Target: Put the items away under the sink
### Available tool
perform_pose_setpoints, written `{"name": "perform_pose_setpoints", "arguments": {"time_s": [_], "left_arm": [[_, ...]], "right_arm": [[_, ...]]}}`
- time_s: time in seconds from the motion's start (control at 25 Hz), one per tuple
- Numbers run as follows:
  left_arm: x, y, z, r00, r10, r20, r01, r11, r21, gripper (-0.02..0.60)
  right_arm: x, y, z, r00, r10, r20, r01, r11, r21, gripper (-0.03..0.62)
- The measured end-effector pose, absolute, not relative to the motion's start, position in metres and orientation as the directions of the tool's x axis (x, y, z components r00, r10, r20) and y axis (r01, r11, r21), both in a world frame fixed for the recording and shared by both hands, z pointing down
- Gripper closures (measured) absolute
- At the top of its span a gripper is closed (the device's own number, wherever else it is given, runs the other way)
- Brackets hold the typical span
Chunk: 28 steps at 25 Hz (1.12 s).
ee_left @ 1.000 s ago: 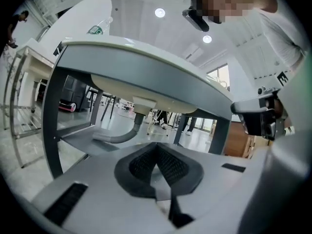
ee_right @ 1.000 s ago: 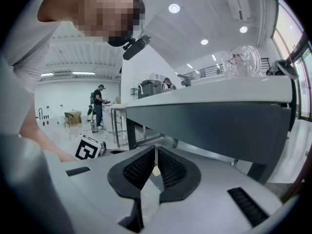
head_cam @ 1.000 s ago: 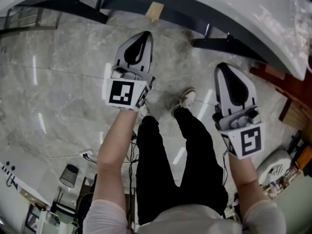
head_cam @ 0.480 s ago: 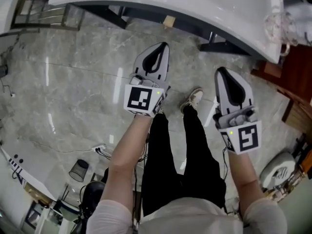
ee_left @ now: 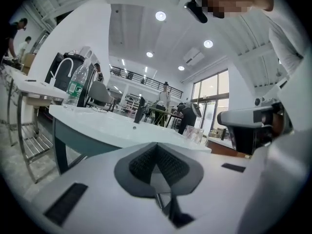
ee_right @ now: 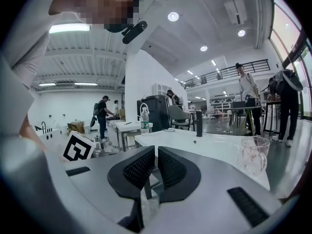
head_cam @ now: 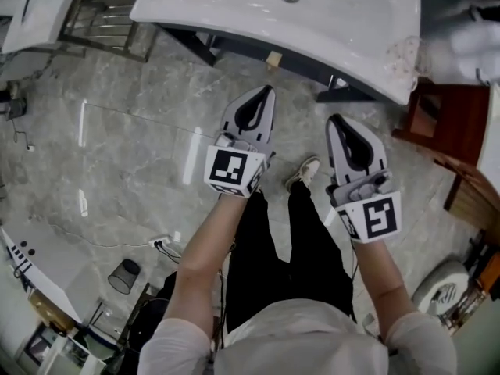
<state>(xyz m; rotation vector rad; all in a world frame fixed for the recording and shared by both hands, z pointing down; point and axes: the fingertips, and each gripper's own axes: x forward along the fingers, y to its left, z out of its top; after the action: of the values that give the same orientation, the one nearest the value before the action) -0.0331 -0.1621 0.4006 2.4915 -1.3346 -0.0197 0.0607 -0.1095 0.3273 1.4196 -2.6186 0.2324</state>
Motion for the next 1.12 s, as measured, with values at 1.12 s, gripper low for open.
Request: {"name": "perform_pose_setpoints", "arguments": {"time_s": [1.12], "left_arm": [[-0.038,-0.066,0.143,0.465,-0.885,-0.036,-0.868,-0.463,0.178,0.580]], "right_arm": [[0.145,-0.071,0.132,-0.567,-0.824,-0.002,-0.824,0.567,-0.015,0.549]]}}
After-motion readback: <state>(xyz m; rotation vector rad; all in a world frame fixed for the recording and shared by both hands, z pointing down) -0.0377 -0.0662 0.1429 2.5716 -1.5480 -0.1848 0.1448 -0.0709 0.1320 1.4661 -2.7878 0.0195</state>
